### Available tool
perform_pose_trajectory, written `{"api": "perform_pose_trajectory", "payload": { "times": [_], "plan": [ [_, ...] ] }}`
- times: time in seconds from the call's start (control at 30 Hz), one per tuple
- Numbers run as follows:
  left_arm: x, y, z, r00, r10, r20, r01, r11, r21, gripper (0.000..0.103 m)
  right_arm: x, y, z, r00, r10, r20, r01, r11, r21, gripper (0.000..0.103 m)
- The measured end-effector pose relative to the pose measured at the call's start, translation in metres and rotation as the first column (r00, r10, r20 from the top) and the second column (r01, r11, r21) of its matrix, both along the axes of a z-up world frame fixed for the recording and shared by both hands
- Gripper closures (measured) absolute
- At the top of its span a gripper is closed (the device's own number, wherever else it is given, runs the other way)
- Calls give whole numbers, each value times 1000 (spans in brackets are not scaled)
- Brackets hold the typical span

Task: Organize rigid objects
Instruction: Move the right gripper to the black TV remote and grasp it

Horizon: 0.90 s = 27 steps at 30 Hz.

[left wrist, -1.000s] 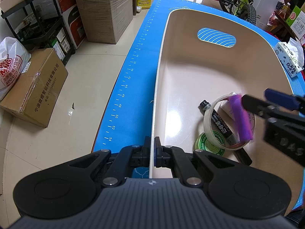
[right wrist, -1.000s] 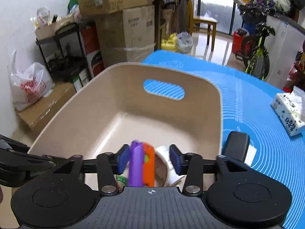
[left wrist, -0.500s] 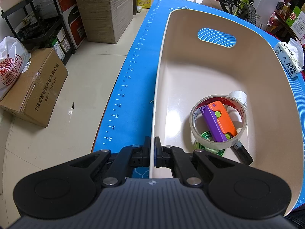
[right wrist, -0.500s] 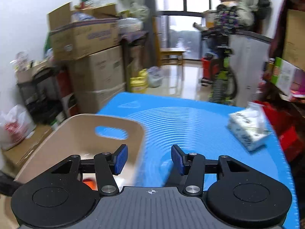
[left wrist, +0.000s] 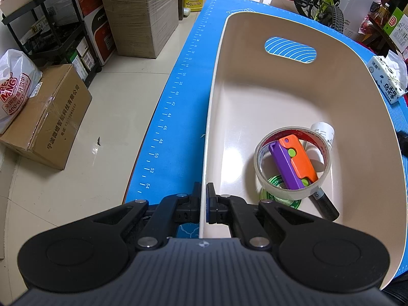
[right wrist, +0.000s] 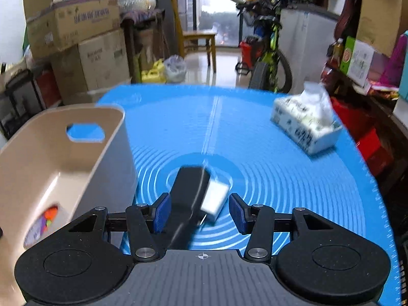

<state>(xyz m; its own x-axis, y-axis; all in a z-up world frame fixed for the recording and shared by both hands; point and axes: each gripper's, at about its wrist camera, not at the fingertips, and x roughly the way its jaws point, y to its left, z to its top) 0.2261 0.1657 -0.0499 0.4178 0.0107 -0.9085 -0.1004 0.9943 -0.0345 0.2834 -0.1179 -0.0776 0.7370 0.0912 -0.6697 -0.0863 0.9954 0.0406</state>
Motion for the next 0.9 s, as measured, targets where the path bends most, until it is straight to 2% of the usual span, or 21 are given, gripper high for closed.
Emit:
{"api": "perform_pose_trajectory", "payload": {
  "times": [0.3, 0.4, 0.53, 0.9],
  "plan": [
    [0, -2, 0, 1000, 0, 0, 0, 1000, -1, 99, 15, 23, -34, 996, 35, -86, -34, 999, 11, 42],
    [0, -2, 0, 1000, 0, 0, 0, 1000, -1, 99, 16, 29, -37, 997, 24, -79, -23, 1000, 7, 43],
    [0, -2, 0, 1000, 1, 0, -1, 1000, 0, 99, 20, 23, -38, 995, 3, -97, 2, 998, 59, 43],
    [1, -4, 0, 1000, 1, 0, -1, 1000, 4, 99, 21, 19, -45, 995, 43, -95, -35, 996, 80, 42]
  ]
}}
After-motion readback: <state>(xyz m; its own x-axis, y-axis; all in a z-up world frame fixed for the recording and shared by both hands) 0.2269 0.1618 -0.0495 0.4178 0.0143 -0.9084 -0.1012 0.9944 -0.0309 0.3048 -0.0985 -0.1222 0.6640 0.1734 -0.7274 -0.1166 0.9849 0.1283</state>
